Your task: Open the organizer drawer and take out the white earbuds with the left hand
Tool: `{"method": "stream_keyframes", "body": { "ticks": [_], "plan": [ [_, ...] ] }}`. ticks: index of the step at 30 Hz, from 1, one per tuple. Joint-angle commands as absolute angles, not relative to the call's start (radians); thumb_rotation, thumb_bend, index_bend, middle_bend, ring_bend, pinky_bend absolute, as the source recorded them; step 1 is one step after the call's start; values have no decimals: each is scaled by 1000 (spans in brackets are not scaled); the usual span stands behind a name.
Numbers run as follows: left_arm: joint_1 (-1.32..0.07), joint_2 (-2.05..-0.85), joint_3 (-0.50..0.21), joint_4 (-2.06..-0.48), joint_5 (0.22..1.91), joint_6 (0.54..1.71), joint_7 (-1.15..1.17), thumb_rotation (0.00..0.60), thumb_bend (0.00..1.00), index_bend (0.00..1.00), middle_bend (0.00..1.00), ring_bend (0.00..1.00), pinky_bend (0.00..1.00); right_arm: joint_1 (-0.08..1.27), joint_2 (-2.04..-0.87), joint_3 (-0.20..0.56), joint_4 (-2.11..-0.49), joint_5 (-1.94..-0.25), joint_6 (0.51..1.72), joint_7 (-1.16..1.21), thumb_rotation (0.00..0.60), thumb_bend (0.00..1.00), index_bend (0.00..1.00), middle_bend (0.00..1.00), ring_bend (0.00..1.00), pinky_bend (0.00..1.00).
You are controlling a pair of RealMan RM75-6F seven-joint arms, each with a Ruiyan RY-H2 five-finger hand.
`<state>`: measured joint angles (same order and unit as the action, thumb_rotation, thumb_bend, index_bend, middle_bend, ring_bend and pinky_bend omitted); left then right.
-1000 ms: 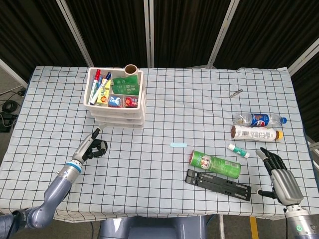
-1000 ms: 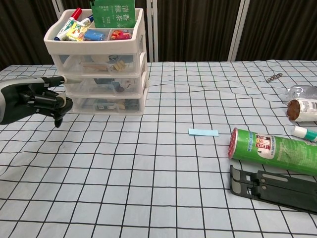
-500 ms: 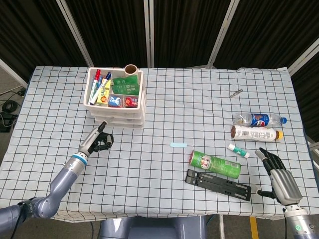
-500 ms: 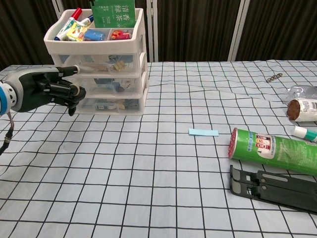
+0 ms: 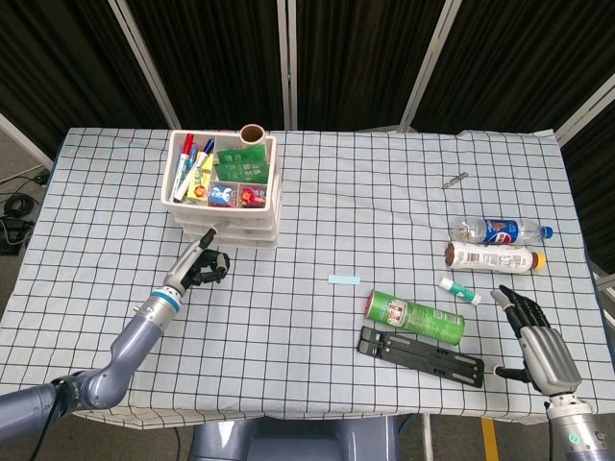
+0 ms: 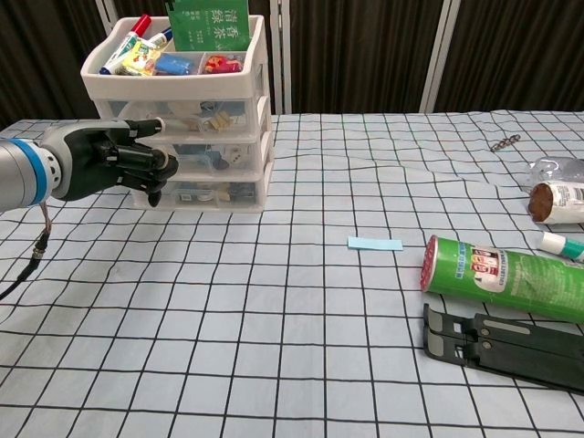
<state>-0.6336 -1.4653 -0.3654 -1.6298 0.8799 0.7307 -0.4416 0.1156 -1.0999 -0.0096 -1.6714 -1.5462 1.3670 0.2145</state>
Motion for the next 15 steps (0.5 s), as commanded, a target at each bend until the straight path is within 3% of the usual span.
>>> {"method": "stream_keyframes", "body": {
  "ticks": [1, 15],
  "plan": [
    [-643, -1470, -369, -1625, 860, 725, -439, 600, 812, 43, 741, 690, 612, 116, -1100, -10, -1672, -1548, 1367, 215, 600, 111, 0, 0, 0, 0],
    [-672, -1476, -366, -1625, 818, 714, -410, 600, 812, 61, 741, 690, 612, 115, -1100, -13, -1675, -1553, 1369, 215, 600, 111, 0, 0, 0, 0]
  ]
}}
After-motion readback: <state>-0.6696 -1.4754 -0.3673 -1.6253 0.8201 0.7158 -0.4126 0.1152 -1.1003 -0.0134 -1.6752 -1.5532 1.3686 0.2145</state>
